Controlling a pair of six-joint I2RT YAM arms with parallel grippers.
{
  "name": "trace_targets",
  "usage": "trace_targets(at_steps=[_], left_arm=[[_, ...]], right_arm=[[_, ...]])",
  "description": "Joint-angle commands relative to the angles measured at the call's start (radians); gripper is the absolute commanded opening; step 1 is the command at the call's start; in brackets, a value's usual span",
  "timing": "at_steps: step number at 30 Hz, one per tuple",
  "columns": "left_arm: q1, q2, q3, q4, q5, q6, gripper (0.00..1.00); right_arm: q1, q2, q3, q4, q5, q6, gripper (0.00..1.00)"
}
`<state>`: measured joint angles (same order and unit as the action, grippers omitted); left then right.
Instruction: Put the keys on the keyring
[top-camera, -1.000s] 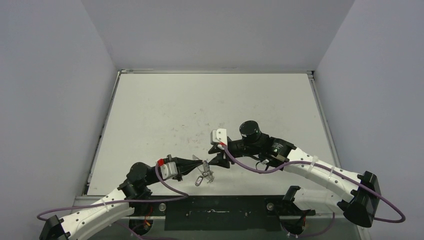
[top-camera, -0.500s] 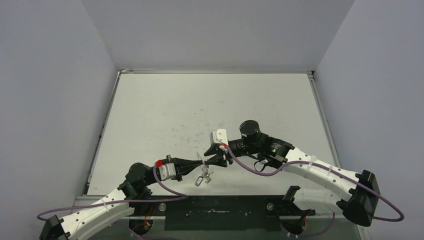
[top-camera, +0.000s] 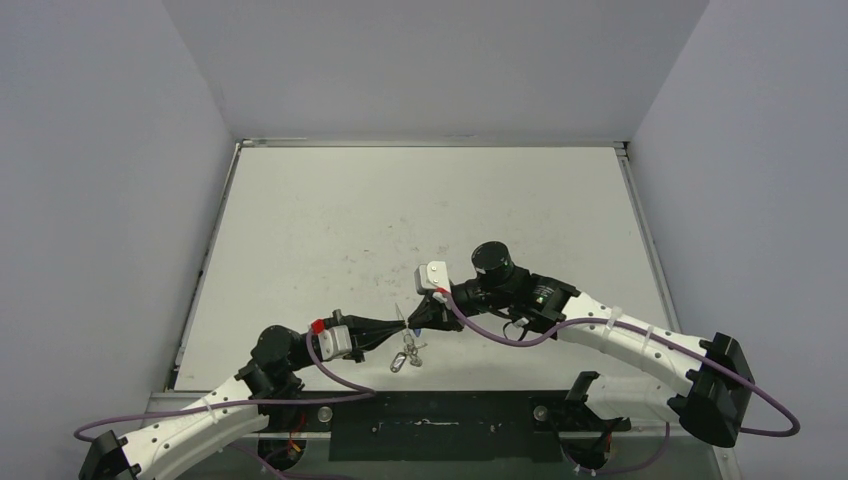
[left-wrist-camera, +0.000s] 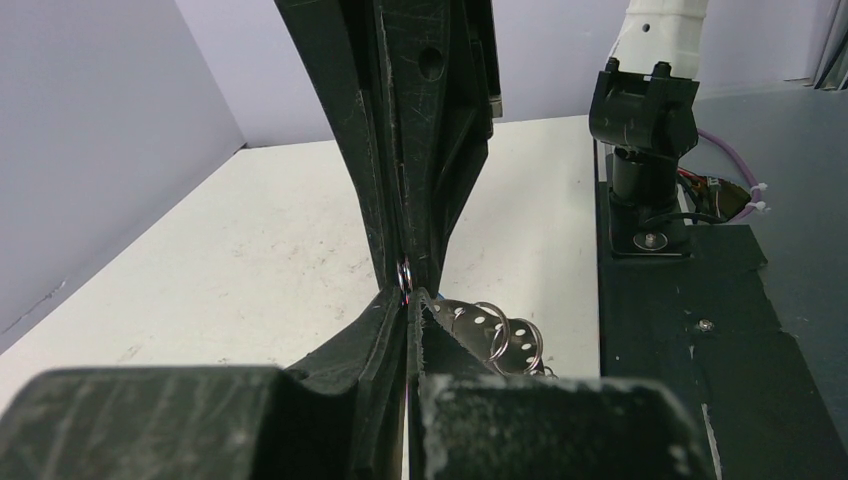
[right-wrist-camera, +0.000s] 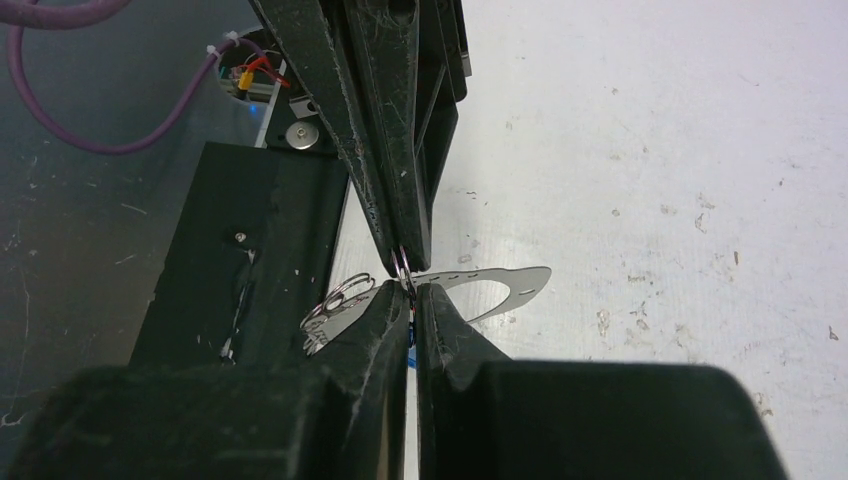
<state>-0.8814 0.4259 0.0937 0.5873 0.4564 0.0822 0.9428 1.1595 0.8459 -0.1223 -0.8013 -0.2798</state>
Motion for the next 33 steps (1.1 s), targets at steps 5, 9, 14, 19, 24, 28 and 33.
trace_targets(at_steps=[5, 9, 14, 19, 24, 28, 33], left_arm=[[-0.003, -0.028, 0.047, -0.019, 0.008, 0.018, 0.05], [-0.003, -0.064, 0.114, -0.192, -0.012, 0.063, 0.25], [-0.003, -0.088, 0.193, -0.39, -0.066, 0.108, 0.3], [-0.003, -0.044, 0.275, -0.534, -0.091, 0.141, 0.31], [-0.002, 0.029, 0.361, -0.694, -0.089, 0.197, 0.33], [-0.002, 0.075, 0.401, -0.738, -0.076, 0.224, 0.33], [-0.003, 0.11, 0.393, -0.697, -0.042, 0.224, 0.32]], right_arm=[[-0.004, -0.021, 0.051, -0.043, 0.057, -0.001, 0.0], [0.005, -0.002, 0.126, -0.199, 0.124, -0.019, 0.0], [0.062, 0.043, 0.249, -0.386, 0.257, -0.031, 0.0], [0.123, 0.123, 0.357, -0.507, 0.38, -0.018, 0.0], [0.139, 0.21, 0.451, -0.594, 0.417, 0.012, 0.0], [0.149, 0.244, 0.483, -0.602, 0.421, 0.034, 0.0], [0.156, 0.262, 0.492, -0.592, 0.411, 0.04, 0.0]])
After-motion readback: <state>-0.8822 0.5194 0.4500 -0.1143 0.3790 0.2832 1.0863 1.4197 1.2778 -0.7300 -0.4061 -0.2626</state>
